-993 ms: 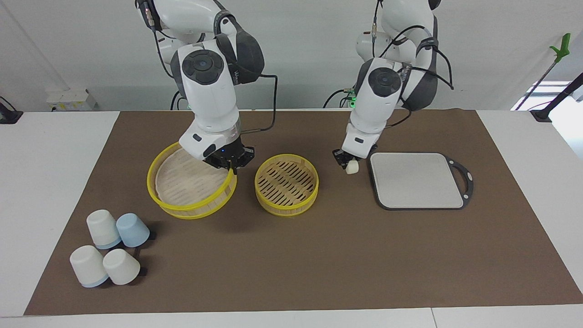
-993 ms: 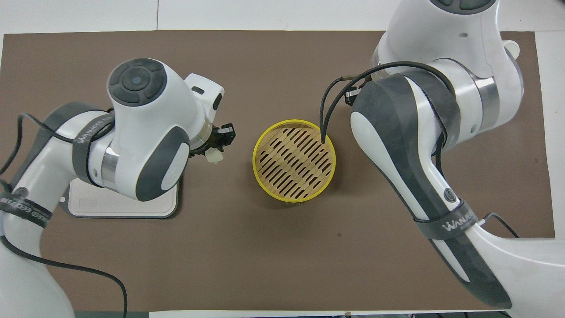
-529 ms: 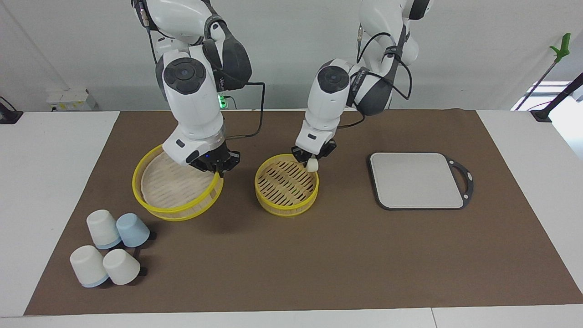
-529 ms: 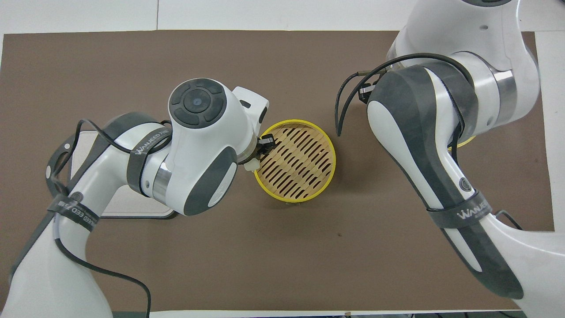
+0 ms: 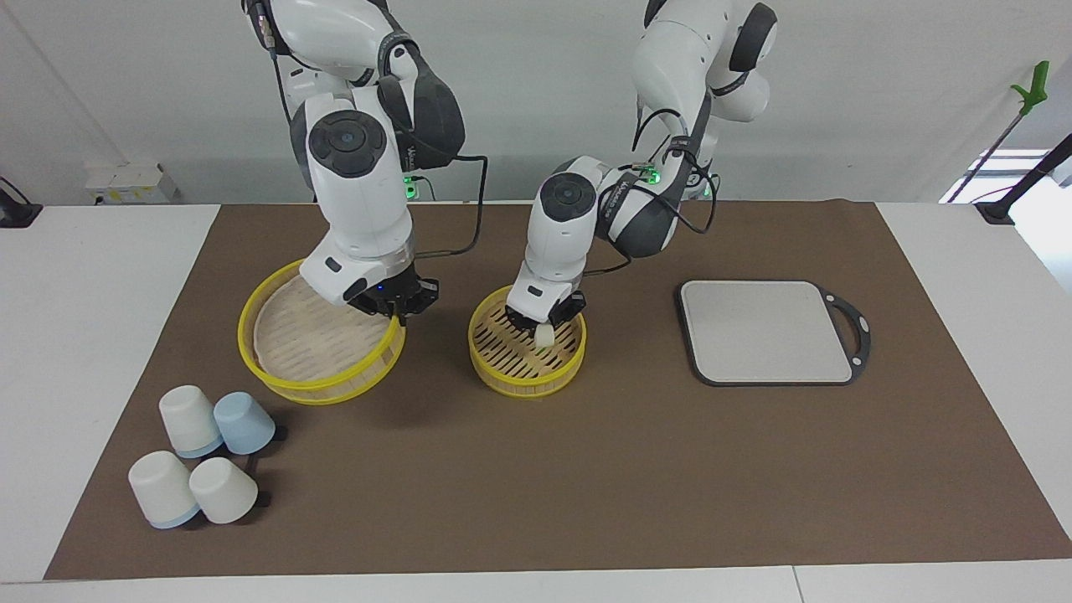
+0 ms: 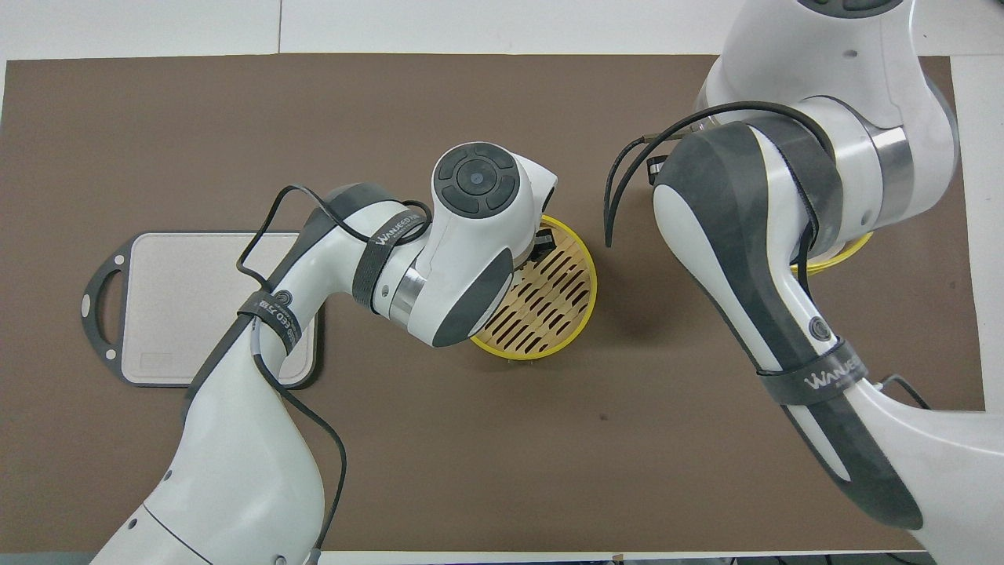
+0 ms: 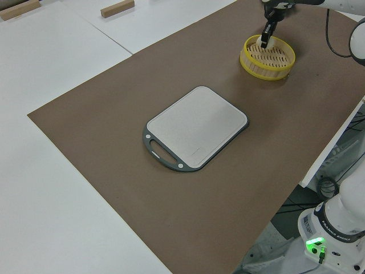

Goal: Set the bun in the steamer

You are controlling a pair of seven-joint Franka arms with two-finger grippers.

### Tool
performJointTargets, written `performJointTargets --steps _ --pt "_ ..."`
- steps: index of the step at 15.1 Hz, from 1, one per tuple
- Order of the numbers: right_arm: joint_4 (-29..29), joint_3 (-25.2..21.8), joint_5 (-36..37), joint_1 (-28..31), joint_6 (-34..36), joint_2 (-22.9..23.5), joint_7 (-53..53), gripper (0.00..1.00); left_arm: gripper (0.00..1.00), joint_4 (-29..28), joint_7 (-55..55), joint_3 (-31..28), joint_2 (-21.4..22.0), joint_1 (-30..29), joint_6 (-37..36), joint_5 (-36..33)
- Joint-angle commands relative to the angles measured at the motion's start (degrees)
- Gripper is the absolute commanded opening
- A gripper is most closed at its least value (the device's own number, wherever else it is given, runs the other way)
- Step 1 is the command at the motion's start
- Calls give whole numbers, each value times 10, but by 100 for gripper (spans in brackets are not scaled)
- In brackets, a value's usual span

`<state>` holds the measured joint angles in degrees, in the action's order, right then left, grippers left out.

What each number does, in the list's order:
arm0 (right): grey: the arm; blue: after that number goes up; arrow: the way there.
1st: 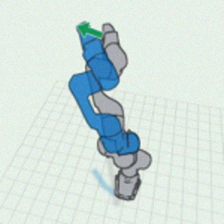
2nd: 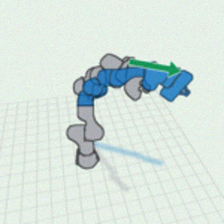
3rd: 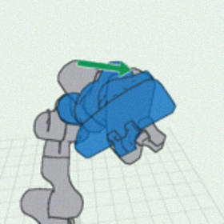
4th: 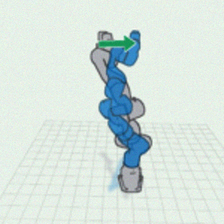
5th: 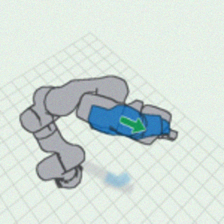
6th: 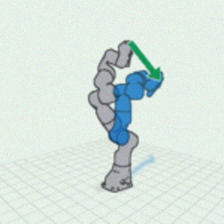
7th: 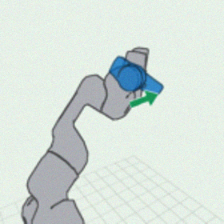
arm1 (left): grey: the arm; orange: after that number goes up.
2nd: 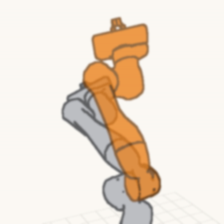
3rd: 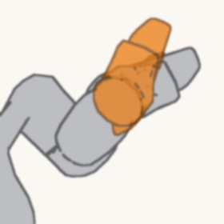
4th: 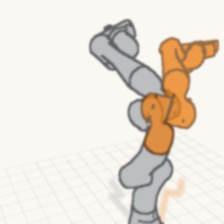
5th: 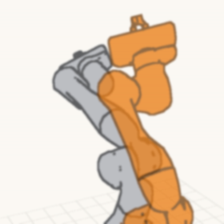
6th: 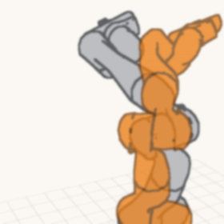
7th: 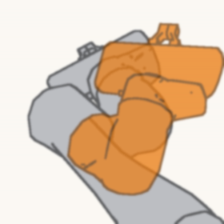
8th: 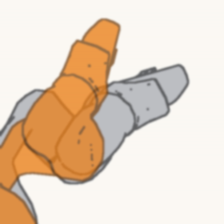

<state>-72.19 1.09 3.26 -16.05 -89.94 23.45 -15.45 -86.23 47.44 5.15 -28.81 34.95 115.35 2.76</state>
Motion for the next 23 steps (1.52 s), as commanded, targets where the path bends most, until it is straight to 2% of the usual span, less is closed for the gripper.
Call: performJointTargets --steps 1,6,13,15,17,20,21,22,23 --pt "-32 6 10 6 -7 -26 12 0 35 11 3 -8 -20 8 13 -13" --pt "-40 6 10 10 -7 -29 30 0 35 -6 4 -8 -22 18 43 -8" --pt "-40 6 9 10 -7 -30 31 0 35 -33 6 -8 -20 39 47 -7" --pt "-43 6 9 10 -7 -30 31 0 45 -45 6 -8 -16 39 50 -7" --pt "-44 6 10 10 -8 -33 29 0 47 -65 10 -8 -11 45 65 -7" --pt "-44 5 10 9 -15 -33 28 0 71 -58 13 -9 -11 43 60 -7" --pt "-45 5 10 9 -16 -33 27 0 89 -50 20 -11 -11 43 56 -7" --pt "-45 5 10 9 -18 -33 26 0 100 -40 34 -12 -11 43 47 -7" --pt "-45 5 10 9 -20 -33 26 0 100 -31 49 -12 -13 42 38 -8"
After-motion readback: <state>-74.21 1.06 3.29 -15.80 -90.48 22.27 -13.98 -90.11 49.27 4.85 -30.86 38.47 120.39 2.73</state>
